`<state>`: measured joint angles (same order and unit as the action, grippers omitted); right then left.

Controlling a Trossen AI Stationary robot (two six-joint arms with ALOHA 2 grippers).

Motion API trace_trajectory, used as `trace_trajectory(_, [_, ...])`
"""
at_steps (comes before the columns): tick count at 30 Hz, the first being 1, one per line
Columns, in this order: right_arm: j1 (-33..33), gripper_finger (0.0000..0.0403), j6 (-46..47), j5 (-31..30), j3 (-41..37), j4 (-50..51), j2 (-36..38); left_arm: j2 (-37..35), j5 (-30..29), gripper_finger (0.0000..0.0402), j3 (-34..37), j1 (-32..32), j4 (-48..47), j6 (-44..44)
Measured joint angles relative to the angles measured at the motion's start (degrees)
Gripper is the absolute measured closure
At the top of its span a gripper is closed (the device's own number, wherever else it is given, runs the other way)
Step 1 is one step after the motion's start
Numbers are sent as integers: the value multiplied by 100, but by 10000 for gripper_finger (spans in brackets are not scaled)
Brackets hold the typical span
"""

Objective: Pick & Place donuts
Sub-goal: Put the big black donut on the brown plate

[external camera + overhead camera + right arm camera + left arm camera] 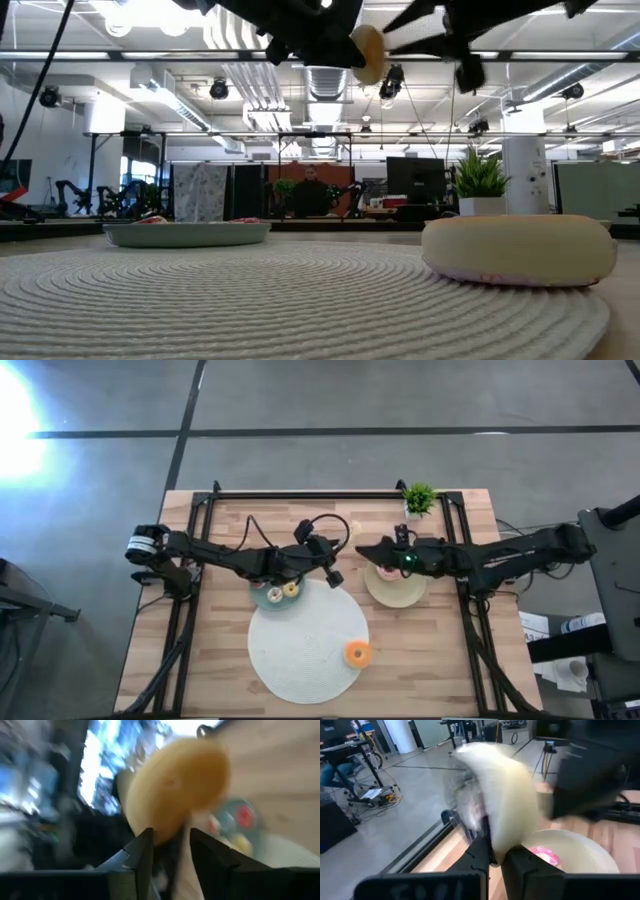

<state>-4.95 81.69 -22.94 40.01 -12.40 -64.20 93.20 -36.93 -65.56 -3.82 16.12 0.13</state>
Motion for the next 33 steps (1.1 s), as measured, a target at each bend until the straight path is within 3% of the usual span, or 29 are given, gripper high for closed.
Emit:
trace_trajectory(3, [-40,254,90,263,-13,1425,607,-12,-5,398,0,8,-267,-9])
trace_trajectory(6, [-84,233,122,84,-10,2594,1331,24,348,399,0,8,-572,44])
trace_trajectory(11, [-110,216,184,-225,-3,3520,2184,452,1022,400,-48,-40,-706,826])
trace_trajectory(16, [-105,219,57,-552,2,3627,2541,1232,1061,400,-604,-73,-986,1895])
trace_trajectory(26, [-105,222,18,-727,4,3576,2788,2910,1065,401,-2636,-90,-2184,3330])
trace_trajectory(33, [-105,223,-64,-1056,6,3560,3151,3634,1129,401,-3405,-102,-2737,4471])
